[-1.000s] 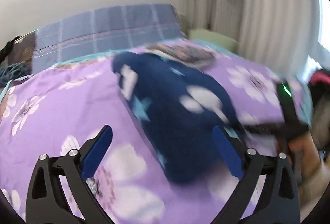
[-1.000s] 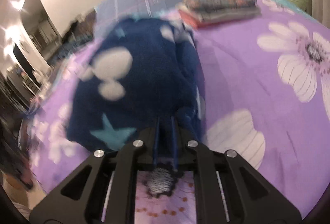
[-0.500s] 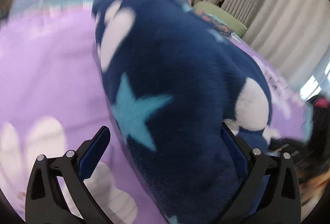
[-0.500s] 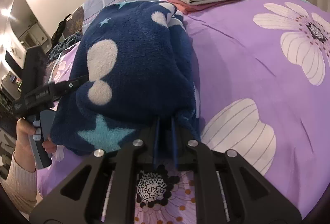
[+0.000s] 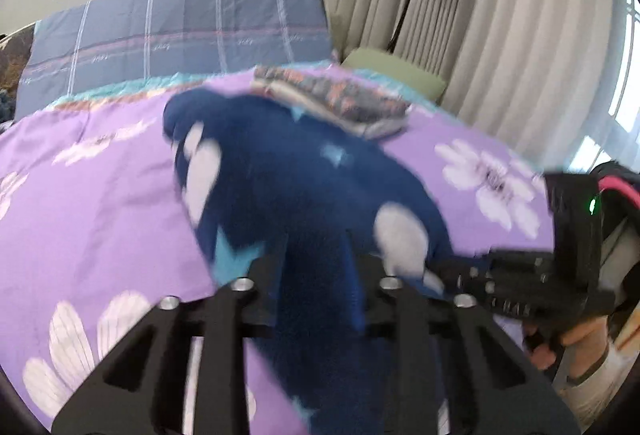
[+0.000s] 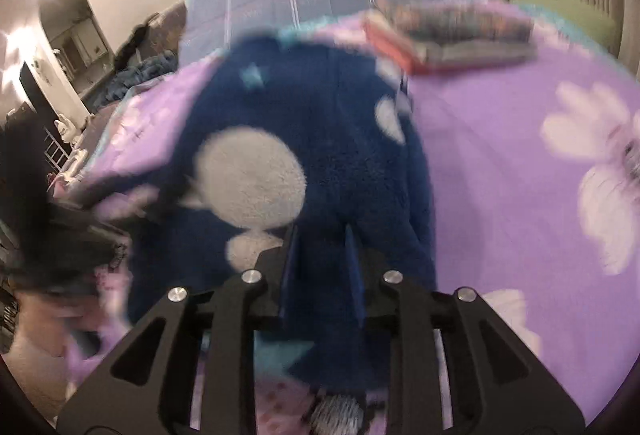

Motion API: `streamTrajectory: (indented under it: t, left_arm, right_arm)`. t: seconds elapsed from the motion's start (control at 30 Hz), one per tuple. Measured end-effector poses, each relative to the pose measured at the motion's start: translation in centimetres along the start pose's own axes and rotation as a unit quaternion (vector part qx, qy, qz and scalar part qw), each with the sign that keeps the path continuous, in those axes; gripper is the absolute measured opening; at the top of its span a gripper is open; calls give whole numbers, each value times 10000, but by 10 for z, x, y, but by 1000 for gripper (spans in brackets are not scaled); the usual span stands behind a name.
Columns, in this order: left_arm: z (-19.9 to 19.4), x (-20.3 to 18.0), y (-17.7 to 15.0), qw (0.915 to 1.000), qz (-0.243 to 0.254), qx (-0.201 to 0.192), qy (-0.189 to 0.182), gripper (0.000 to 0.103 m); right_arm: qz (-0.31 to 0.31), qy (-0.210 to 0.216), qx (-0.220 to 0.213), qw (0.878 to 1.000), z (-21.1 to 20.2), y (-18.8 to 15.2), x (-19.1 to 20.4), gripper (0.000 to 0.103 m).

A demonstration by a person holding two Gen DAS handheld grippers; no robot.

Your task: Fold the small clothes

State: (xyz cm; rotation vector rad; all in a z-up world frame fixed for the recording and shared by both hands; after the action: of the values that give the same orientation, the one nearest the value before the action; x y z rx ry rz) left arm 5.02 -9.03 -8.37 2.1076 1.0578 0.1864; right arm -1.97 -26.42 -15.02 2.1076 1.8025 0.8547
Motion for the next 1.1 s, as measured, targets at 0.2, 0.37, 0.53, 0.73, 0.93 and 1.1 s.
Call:
streamTrajectory:
  t: [0.2, 0.37, 0.53, 0.73, 0.93, 1.1]
  left_arm:
    - [75, 13, 30, 9948, 469, 629, 647, 35]
    - [88, -13, 23, 9788, 1034, 427, 1716, 35]
    - [79, 4, 27, 9897, 620, 411, 1225, 36]
    - [51, 23, 69, 9959, 62, 18, 902, 72]
    - [94, 57, 110, 9953, -150, 526, 794, 65]
    - [165, 83, 88, 9850, -185, 1233, 1189, 66]
  right_arm:
    - [187, 267, 2, 9995, -4, -2, -6, 24]
    - [224, 305, -20, 9993, -1, -3, -5, 24]
    - [205, 270, -8, 9994, 0, -4, -2, 25]
    - [77, 146, -54, 9998, 0, -6, 0, 24]
    - [105, 148, -74, 9998, 1, -5, -1, 24]
    - [132, 254, -151, 9995, 0, -6, -2, 24]
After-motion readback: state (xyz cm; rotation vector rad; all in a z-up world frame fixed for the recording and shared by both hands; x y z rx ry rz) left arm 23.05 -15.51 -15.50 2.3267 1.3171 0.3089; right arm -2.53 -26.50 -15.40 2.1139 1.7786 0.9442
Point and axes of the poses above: each gripper's, at about its wrist camera, not at the fingertips, and z roughly the way its jaws point, x to its left, y to its top, the point moved 3 cm from there along z, roughly the way its jaws point, and after that the axes turned 10 degrees about x, right-handed, at the moved point
